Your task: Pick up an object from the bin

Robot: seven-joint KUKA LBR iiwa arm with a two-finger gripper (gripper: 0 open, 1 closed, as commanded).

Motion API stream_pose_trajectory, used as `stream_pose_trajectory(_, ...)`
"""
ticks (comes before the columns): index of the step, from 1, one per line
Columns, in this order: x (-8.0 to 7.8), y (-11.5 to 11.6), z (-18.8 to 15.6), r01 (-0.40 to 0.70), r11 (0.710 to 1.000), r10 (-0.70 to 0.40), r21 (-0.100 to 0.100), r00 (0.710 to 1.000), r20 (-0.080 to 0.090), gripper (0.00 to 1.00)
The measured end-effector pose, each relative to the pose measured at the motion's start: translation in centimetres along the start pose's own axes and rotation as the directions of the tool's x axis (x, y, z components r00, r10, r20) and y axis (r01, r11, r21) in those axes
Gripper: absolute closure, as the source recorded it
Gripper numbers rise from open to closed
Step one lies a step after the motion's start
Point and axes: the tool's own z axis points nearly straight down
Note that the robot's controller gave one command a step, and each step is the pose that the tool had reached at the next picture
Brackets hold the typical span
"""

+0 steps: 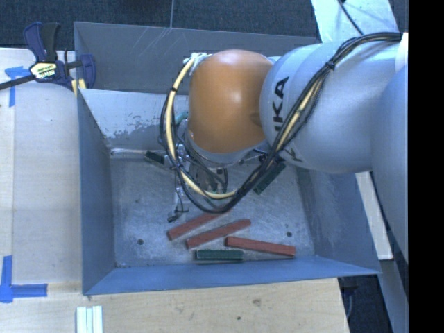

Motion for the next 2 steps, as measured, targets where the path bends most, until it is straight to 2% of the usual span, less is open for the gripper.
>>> stream_pose_trajectory(1,3.3,-4.5,9.7,0.052,0.999,-0.052,0.004,0.999,-0.010,0.00)
stream_pose_trajectory(2,3.6,-8.9,13.0,0.018,1.000,-0.018,0.001,1.000,-0.004,0.00)
